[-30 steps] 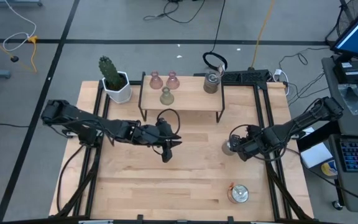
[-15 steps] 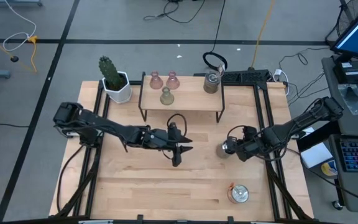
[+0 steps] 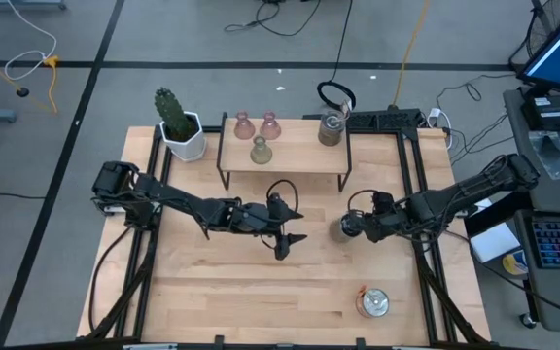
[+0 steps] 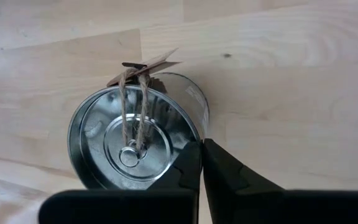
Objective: Pick & Place candle stick holders
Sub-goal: Put the top silver scented candle on the shelf
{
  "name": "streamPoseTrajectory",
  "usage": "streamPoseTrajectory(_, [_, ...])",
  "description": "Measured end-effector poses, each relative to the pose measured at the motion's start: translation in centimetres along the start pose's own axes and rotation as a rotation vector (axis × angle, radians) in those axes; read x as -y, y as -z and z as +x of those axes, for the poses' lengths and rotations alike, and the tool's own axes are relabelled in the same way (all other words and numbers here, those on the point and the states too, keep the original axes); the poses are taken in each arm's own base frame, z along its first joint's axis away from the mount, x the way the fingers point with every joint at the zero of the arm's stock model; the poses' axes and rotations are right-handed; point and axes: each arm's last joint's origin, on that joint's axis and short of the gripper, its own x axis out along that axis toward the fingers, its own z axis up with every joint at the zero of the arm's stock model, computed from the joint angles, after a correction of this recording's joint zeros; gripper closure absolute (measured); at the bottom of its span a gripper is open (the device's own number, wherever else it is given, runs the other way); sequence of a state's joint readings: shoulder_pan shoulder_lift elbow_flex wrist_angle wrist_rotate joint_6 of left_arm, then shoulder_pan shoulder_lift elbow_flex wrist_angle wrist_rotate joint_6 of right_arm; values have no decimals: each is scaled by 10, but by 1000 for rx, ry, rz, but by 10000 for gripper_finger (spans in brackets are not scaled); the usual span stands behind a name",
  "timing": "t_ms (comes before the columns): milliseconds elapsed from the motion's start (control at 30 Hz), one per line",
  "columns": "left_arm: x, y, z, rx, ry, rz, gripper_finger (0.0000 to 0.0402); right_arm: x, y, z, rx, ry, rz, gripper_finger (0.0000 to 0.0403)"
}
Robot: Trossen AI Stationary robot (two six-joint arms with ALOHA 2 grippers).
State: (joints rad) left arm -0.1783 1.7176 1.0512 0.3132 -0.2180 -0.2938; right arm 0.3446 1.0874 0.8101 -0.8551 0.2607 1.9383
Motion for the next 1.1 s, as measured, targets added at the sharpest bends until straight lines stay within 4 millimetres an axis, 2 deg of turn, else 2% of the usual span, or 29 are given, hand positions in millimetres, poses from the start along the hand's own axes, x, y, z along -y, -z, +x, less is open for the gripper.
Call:
streamPoseTrajectory(267, [0,0,0,-2,-1,-115,82,-1,0,0,-6,-11,-17,402])
streamPoseTrajectory(633, [0,-2,0,18,-5,-138,81,-1,0,0,-6,-12,-33,402])
streamPoseTrajectory(733, [0,-2,0,17,-5,-138,65,-1,0,0,-6,-12,-34,402])
streamPoseTrajectory(900, [-1,-2,0,24,-25,-136,9,-1,0,0,-6,-11,-36,402])
streamPoseTrajectory(1100, [-1,-2,0,27,-36,-115,7,-2,0,0,-9,-21,-33,402])
